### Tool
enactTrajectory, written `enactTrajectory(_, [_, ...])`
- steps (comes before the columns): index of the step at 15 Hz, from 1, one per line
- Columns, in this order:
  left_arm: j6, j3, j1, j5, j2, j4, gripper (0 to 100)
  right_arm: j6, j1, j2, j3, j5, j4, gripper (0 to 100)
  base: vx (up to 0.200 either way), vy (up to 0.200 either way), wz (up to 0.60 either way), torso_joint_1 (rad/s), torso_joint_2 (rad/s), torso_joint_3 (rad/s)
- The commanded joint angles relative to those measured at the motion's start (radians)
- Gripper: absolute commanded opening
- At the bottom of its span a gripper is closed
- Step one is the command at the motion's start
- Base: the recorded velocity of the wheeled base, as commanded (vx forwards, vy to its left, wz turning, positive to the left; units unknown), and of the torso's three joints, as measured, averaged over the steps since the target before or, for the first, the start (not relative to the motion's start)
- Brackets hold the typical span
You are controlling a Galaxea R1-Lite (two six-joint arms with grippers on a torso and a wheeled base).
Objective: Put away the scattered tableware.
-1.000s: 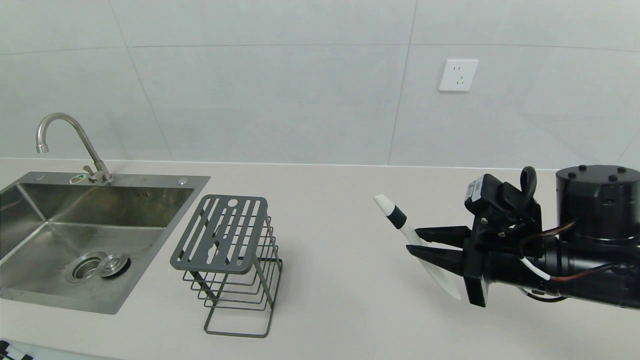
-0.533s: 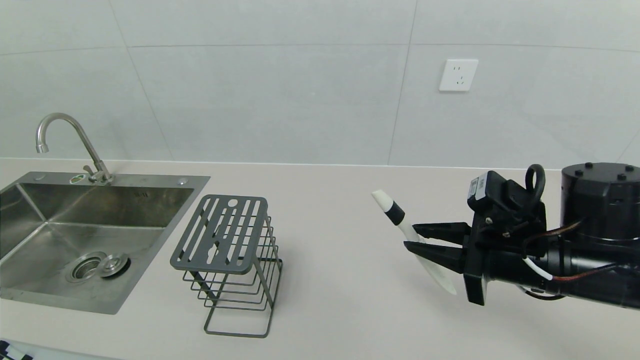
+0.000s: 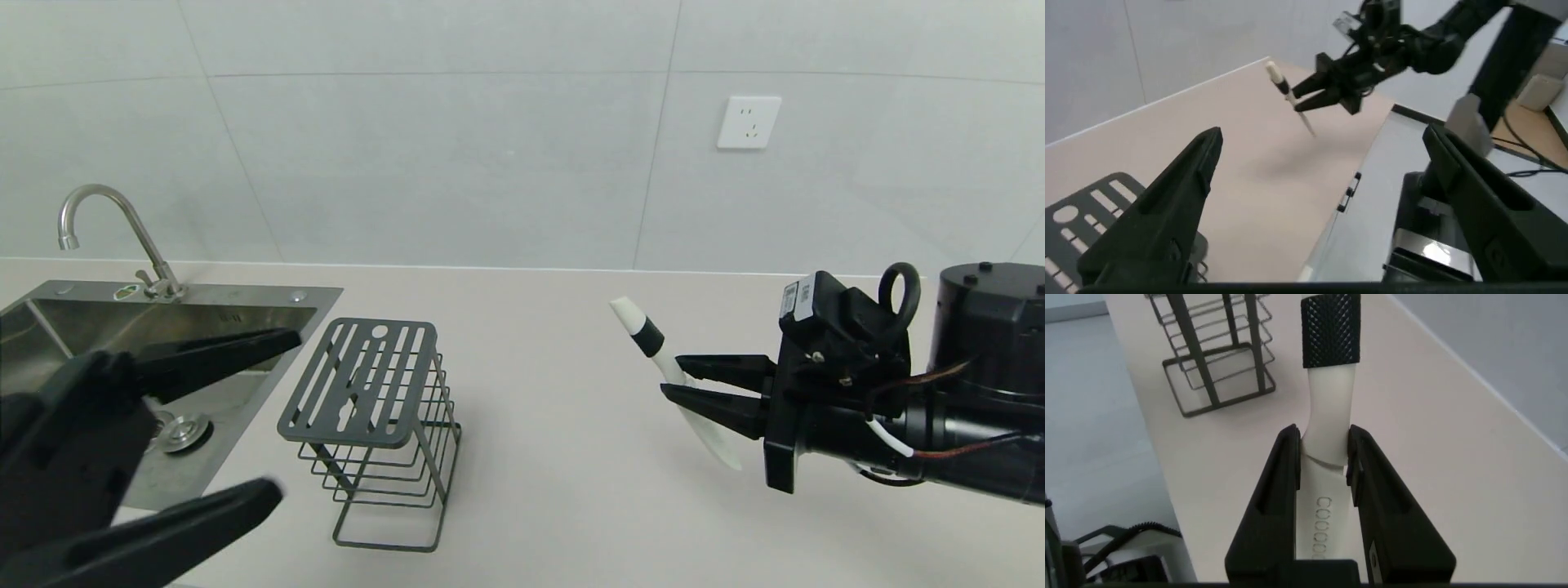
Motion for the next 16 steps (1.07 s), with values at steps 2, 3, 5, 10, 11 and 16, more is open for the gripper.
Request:
enactTrajectory(2, [-0.019, -0.111, -0.083, 0.083, 0.283, -0.070, 100, 0.000, -0.001, -0.003, 0.017, 0.000, -0.007, 0, 0.000, 0.000, 0.00, 0.000, 0.00, 0.000])
enactTrajectory(3, [-0.019, -0.150, -0.133, 0.122, 0.326, -0.073, 100, 0.000, -0.001, -0.006, 0.007, 0.000, -0.007, 0, 0.000, 0.000, 0.00, 0.000, 0.00, 0.000])
enactTrajectory(5, [-0.021, -0.213, -0.233, 0.206, 0.401, -0.073, 100, 0.000, -0.001, -0.008, 0.004, 0.000, -0.008, 0, 0.000, 0.000, 0.00, 0.000, 0.00, 0.000])
enactTrajectory(10, [-0.021, -0.334, -0.337, 0.341, 0.648, -0.204, 100, 0.003, -0.003, -0.006, -0.008, 0.000, -0.047, 0, 0.000, 0.000, 0.00, 0.000, 0.00, 0.000])
enactTrajectory(11, [-0.021, -0.357, -0.351, 0.395, 0.691, -0.242, 100, 0.005, -0.003, -0.005, -0.005, -0.001, -0.062, 0, 0.000, 0.000, 0.00, 0.000, 0.00, 0.000])
enactTrajectory(16, [-0.021, -0.392, -0.373, 0.444, 0.746, -0.271, 100, 0.005, -0.003, -0.003, -0.002, -0.001, -0.083, 0, 0.000, 0.000, 0.00, 0.000, 0.00, 0.000])
